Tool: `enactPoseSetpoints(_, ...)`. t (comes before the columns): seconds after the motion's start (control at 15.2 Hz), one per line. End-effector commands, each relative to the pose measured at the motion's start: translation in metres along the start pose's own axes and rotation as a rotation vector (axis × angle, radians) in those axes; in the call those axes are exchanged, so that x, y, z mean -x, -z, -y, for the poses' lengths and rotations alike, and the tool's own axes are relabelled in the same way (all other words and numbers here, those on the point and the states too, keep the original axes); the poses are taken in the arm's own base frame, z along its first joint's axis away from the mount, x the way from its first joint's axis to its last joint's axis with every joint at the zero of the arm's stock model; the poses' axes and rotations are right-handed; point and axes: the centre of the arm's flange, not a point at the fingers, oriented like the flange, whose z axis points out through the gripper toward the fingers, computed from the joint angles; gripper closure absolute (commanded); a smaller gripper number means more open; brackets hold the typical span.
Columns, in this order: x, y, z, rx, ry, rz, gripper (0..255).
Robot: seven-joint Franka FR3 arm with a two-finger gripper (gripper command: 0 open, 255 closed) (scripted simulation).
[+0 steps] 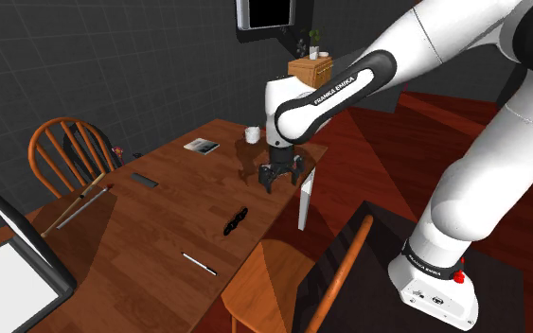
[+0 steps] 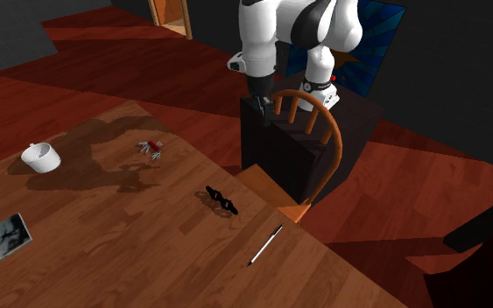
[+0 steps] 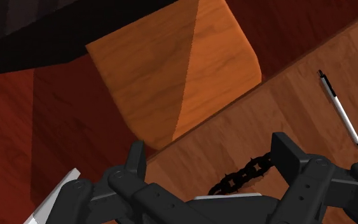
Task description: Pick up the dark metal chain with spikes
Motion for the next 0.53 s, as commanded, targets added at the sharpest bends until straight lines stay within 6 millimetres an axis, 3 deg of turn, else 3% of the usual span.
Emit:
enactPoseSetpoints(0.0,-0.012,-0.021,0.012,-0.003,-0.023,-0.008,0)
enactPoseSetpoints(0.46,-0.059,-0.085,0.054,-0.009,-0.099,-0.032,0)
